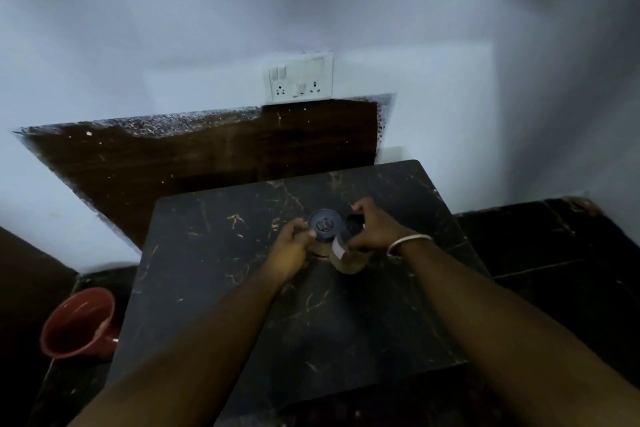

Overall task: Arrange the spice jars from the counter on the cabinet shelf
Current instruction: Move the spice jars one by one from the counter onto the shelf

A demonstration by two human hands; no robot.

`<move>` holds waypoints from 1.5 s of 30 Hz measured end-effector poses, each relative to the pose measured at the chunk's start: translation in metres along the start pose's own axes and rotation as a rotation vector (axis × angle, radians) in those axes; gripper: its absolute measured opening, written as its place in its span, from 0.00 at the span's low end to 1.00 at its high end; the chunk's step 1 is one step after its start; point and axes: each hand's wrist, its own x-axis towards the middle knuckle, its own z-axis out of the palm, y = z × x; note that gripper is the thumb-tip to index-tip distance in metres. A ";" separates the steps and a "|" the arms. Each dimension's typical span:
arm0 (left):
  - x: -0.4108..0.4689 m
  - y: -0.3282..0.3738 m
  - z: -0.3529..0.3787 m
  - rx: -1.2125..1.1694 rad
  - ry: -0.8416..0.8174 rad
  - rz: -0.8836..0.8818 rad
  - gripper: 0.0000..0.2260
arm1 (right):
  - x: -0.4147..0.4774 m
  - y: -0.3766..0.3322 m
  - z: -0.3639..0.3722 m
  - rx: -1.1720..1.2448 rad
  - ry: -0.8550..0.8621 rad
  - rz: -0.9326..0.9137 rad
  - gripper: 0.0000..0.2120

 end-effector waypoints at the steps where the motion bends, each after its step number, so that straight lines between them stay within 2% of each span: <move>1: 0.001 0.008 -0.003 -0.096 -0.003 -0.005 0.15 | -0.007 -0.014 -0.014 0.075 -0.027 -0.067 0.35; 4: 0.001 0.045 -0.006 -0.279 -0.154 -0.018 0.20 | -0.032 -0.063 -0.056 0.209 -0.098 -0.307 0.28; 8: -0.033 0.113 0.009 -0.506 -0.606 0.053 0.30 | -0.078 -0.130 -0.096 0.337 -0.050 -0.576 0.28; 12: -0.079 0.156 0.028 -0.598 -0.755 0.200 0.40 | -0.110 -0.164 -0.109 0.511 0.075 -0.790 0.29; 15: -0.099 0.170 0.039 -0.607 -0.686 0.331 0.36 | -0.121 -0.177 -0.107 0.641 0.181 -0.888 0.25; 19: -0.108 0.178 0.046 -0.617 -0.631 0.361 0.36 | -0.132 -0.190 -0.105 0.701 0.336 -0.900 0.18; 24: -0.111 0.183 0.051 -0.633 -0.629 0.415 0.36 | -0.146 -0.204 -0.111 0.657 0.415 -0.835 0.22; 29: -0.109 0.217 0.050 -0.586 -0.604 0.509 0.35 | -0.165 -0.215 -0.126 0.574 0.713 -0.719 0.27; 31: -0.105 0.241 0.050 -0.549 -0.622 0.555 0.32 | -0.174 -0.216 -0.133 0.481 0.744 -0.747 0.27; 32: -0.103 0.253 0.052 -0.538 -0.632 0.566 0.32 | -0.178 -0.215 -0.136 0.410 0.733 -0.757 0.30; 34: -0.098 0.285 0.057 -0.491 -0.653 0.615 0.32 | -0.183 -0.221 -0.148 0.247 0.726 -0.765 0.43; 36: -0.095 0.323 0.065 -0.428 -0.663 0.667 0.34 | -0.184 -0.234 -0.171 0.153 0.783 -0.759 0.51; 39: -0.087 0.381 0.080 -0.348 -0.637 0.728 0.31 | -0.170 -0.257 -0.218 0.119 0.879 -0.751 0.53; 42: -0.066 0.443 0.088 -0.228 -0.476 0.880 0.28 | -0.135 -0.282 -0.270 0.229 0.856 -0.775 0.50; 45: -0.033 0.500 0.087 0.001 -0.105 1.042 0.26 | -0.087 -0.304 -0.321 0.228 0.892 -0.772 0.50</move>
